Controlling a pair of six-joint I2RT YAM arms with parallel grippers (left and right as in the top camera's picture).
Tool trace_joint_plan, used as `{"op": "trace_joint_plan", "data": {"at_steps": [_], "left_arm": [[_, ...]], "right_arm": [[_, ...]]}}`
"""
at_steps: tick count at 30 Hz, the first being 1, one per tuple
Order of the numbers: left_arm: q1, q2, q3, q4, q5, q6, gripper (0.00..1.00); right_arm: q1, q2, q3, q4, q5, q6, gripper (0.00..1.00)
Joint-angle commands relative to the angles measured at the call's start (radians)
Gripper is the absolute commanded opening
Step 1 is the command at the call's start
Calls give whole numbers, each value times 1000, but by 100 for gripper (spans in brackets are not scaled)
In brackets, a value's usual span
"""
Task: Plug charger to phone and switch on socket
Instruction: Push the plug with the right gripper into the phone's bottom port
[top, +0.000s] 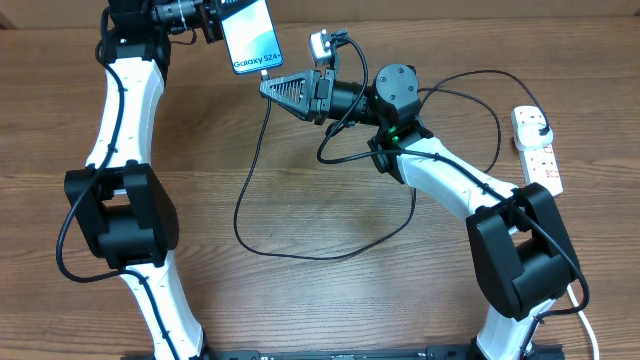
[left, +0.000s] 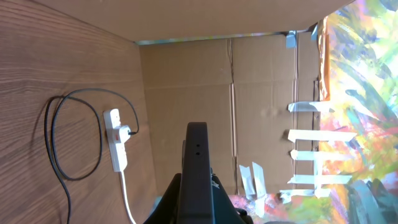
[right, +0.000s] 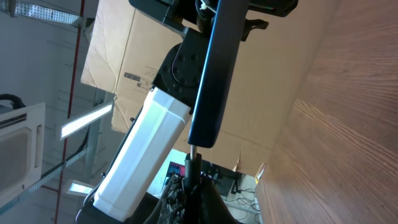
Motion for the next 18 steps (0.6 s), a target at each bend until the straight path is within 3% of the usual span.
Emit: {"op": "trace_joint_plan", "data": {"at_steps": [1,18], "left_arm": [[-19,-1,18,8,-3,-17,4],[-23,-2,18,8,6,-18,4]], "right_arm": [[-2,1,17,6,7,-8,4],[-3,1,17,-1,7,-8,4]]}}
